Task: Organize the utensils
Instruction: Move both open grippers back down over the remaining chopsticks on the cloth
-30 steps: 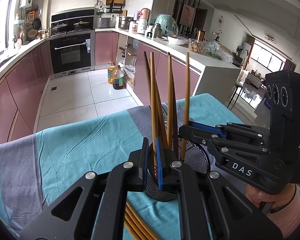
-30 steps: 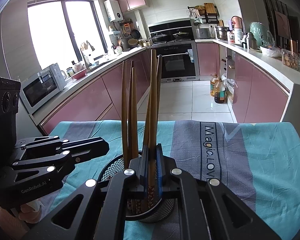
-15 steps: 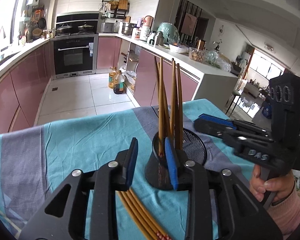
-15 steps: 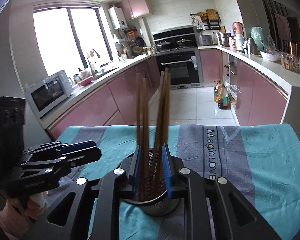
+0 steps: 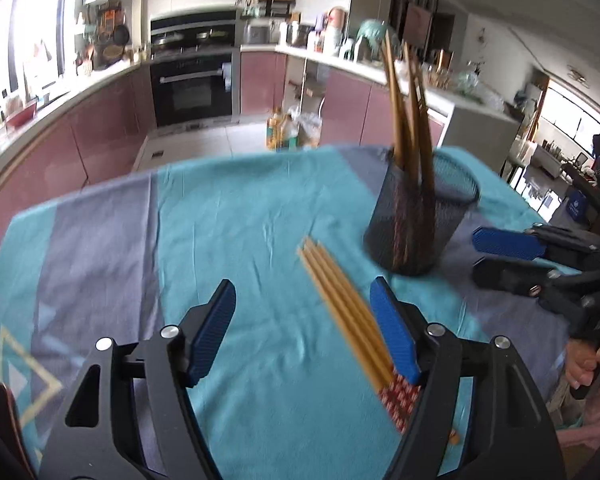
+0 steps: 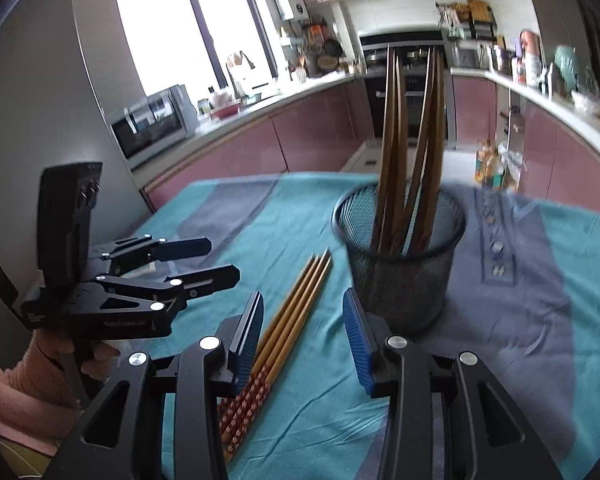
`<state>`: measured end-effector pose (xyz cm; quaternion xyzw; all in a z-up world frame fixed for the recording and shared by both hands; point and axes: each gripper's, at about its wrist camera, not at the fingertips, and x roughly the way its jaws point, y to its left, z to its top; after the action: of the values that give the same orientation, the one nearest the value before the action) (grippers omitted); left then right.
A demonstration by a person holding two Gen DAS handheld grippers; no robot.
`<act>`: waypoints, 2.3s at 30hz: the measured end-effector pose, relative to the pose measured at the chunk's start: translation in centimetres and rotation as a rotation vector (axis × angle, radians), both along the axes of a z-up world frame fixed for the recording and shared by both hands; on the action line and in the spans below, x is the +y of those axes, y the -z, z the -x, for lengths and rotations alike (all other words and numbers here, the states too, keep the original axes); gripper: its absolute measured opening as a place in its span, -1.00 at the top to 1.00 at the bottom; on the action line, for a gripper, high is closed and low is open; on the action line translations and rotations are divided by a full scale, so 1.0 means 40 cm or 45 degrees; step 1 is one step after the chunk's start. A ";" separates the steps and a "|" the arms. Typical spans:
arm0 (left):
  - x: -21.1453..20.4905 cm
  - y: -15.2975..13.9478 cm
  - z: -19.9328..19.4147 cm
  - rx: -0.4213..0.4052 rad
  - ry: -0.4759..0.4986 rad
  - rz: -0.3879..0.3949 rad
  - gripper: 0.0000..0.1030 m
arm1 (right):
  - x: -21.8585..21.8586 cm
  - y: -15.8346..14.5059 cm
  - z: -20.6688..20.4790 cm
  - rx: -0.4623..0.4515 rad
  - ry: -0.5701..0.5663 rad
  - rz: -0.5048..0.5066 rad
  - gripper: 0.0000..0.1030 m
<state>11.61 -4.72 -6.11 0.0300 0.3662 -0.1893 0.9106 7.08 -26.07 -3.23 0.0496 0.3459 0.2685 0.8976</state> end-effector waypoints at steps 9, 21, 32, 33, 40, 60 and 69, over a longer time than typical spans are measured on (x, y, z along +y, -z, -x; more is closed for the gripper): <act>0.006 0.082 0.022 0.078 -0.055 -0.032 -0.32 | 0.044 0.091 -0.023 0.129 0.018 0.034 0.24; -0.017 0.098 0.036 0.087 -0.073 -0.068 -0.32 | 0.058 0.117 -0.034 0.150 0.033 0.057 0.24; -0.033 0.117 0.029 0.110 -0.062 -0.097 -0.32 | 0.077 0.128 -0.045 0.160 0.033 0.089 0.24; -0.034 0.118 0.028 0.112 -0.063 -0.097 -0.32 | 0.080 0.129 -0.045 0.161 0.031 0.094 0.24; -0.030 0.119 0.014 0.125 -0.062 -0.082 -0.31 | 0.104 0.135 -0.047 0.149 0.033 0.170 0.32; -0.068 0.140 -0.018 0.172 -0.011 -0.130 -0.04 | 0.085 0.134 -0.048 0.159 0.056 0.217 0.45; -0.062 0.139 -0.036 0.174 -0.030 -0.131 0.30 | 0.110 0.135 -0.068 0.145 0.056 0.257 0.58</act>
<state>13.04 -7.21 -11.69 0.0595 0.4369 -0.1613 0.8829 9.82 -21.65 -8.62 -0.0184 0.4205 0.2093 0.8826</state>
